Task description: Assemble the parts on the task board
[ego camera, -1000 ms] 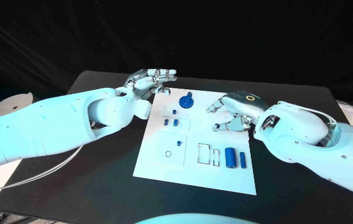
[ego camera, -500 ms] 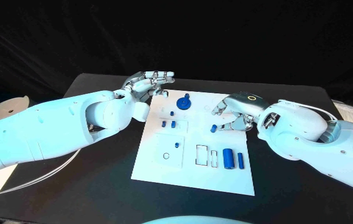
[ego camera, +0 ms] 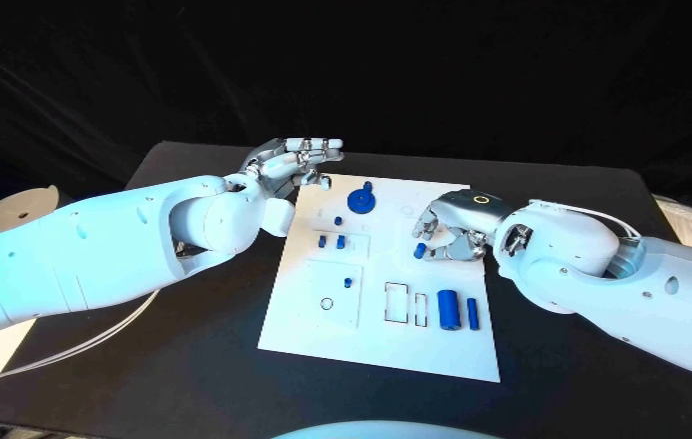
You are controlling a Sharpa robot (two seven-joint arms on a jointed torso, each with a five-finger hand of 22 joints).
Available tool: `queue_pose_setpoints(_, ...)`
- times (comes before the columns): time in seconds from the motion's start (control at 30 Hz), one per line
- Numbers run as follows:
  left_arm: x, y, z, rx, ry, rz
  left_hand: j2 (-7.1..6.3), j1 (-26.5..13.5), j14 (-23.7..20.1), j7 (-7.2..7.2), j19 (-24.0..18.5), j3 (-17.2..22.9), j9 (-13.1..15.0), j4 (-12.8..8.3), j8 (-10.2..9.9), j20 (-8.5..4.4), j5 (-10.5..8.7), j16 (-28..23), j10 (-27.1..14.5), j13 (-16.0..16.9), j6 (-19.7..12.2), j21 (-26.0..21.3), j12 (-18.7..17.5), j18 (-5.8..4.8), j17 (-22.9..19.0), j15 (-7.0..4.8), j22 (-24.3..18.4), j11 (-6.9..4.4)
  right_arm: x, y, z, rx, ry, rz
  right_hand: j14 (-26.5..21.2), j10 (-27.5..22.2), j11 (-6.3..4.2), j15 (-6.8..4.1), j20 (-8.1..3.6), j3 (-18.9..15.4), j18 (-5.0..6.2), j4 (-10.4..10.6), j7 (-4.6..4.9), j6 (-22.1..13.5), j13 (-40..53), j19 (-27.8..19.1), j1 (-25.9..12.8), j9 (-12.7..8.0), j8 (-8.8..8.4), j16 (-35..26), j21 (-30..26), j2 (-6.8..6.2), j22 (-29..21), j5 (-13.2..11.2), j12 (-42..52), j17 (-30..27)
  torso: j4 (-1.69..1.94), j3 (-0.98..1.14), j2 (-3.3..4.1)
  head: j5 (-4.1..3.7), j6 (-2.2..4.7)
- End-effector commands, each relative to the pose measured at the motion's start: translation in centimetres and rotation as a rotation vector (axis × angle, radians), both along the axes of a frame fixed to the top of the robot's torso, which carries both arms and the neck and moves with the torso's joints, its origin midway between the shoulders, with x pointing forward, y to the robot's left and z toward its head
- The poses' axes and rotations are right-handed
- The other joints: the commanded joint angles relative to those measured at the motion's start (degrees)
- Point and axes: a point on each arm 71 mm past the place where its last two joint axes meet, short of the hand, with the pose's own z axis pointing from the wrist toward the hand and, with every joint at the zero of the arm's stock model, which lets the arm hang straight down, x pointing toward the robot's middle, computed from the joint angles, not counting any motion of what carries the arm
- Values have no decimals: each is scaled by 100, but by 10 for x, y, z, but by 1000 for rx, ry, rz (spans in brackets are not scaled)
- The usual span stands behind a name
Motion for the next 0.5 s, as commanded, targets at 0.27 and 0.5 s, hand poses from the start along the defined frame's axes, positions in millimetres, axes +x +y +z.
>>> queue_pose_setpoints(0.27,0,-2,1,-7,-10,-16,25,-13,-50,8,-31,-19,-1,-24,22,7,-12,-35,-60,5,-19,-35,36,59,-13,10,-9,6,0,6,-8,-29,30,27,223,253,-56,-92,-90,227,20,25,10,209,-13,54,83,12,28,10,57,86,63,-65,-119,8,-5,1,-1,16,-17)
queue_pose_setpoints(0.5,0,-2,1,-7,-9,-18,25,-13,-50,8,-31,-19,-1,-24,22,7,-12,-35,-60,5,-19,-35,36,59,-13,10,-9,6,1,8,-10,-32,30,29,231,359,-61,-96,-99,347,12,41,8,281,-11,73,98,11,22,23,74,87,88,-106,-196,26,-1,1,-2,18,-25)
